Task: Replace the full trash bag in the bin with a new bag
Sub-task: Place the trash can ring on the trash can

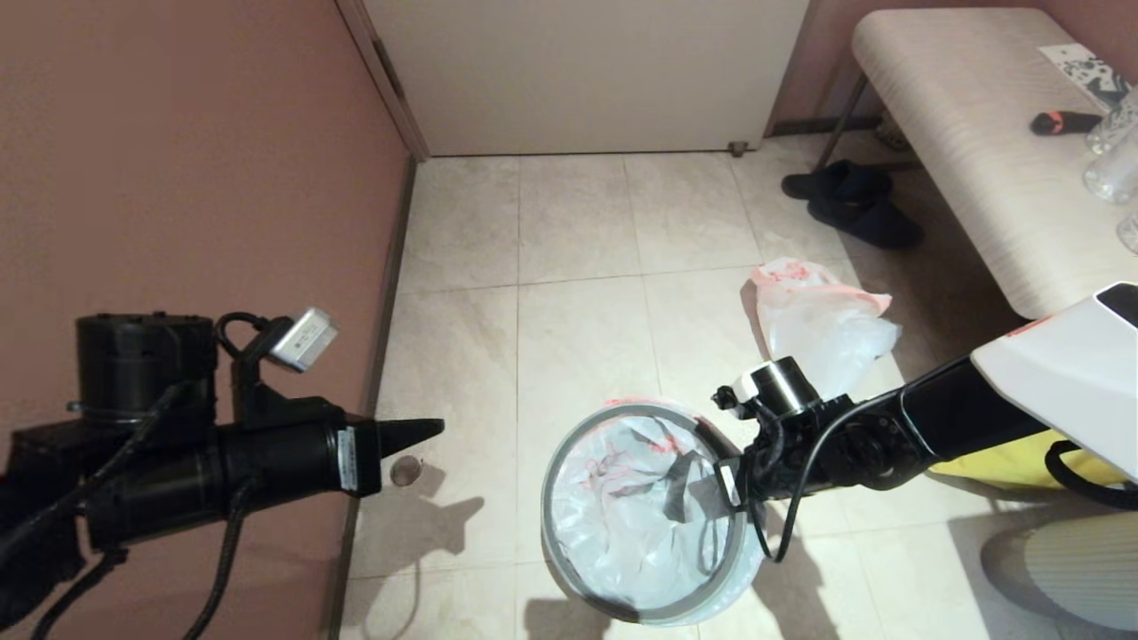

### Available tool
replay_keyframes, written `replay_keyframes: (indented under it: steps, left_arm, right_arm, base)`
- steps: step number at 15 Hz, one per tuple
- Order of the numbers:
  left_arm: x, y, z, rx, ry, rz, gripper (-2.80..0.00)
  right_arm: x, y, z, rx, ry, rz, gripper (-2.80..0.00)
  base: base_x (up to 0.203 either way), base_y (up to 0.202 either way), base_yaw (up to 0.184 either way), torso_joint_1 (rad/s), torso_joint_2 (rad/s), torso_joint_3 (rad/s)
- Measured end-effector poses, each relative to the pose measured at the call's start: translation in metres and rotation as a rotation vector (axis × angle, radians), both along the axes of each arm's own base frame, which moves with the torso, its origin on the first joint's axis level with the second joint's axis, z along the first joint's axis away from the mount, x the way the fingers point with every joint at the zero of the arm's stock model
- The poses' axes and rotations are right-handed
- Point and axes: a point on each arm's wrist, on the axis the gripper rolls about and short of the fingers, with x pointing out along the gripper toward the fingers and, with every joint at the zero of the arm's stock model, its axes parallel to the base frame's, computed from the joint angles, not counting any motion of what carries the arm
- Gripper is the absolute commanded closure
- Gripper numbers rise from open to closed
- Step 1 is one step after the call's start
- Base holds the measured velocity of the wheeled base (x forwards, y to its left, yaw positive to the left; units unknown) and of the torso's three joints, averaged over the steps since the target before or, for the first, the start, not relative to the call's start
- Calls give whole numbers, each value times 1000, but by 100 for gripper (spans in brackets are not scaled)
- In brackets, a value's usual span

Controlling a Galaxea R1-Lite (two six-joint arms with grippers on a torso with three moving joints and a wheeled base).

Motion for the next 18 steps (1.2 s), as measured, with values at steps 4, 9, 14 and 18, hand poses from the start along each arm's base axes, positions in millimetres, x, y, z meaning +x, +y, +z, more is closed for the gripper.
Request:
replay_keyframes:
  steps: [4, 9, 14, 18]
  left_arm:
    - [28, -39, -20, 48, 50, -38, 0]
    - [40, -74, -57, 121, 132, -83, 0]
    - [66, -79, -87, 176, 129, 20, 0]
    - [75, -81, -101, 195, 145, 47, 0]
  right_arm:
    - [1, 3, -5, -12, 1, 0, 0]
    - [3, 4, -8, -15, 5, -2, 0]
    - [3, 1, -7, -32, 0, 7, 0]
    - [3, 0, -7, -51, -3, -1, 0]
  base:
    - [0, 0, 0, 0, 0, 0]
    - [0, 0, 0, 0, 0, 0]
    - [0, 0, 0, 0, 0, 0]
    - [0, 0, 0, 0, 0, 0]
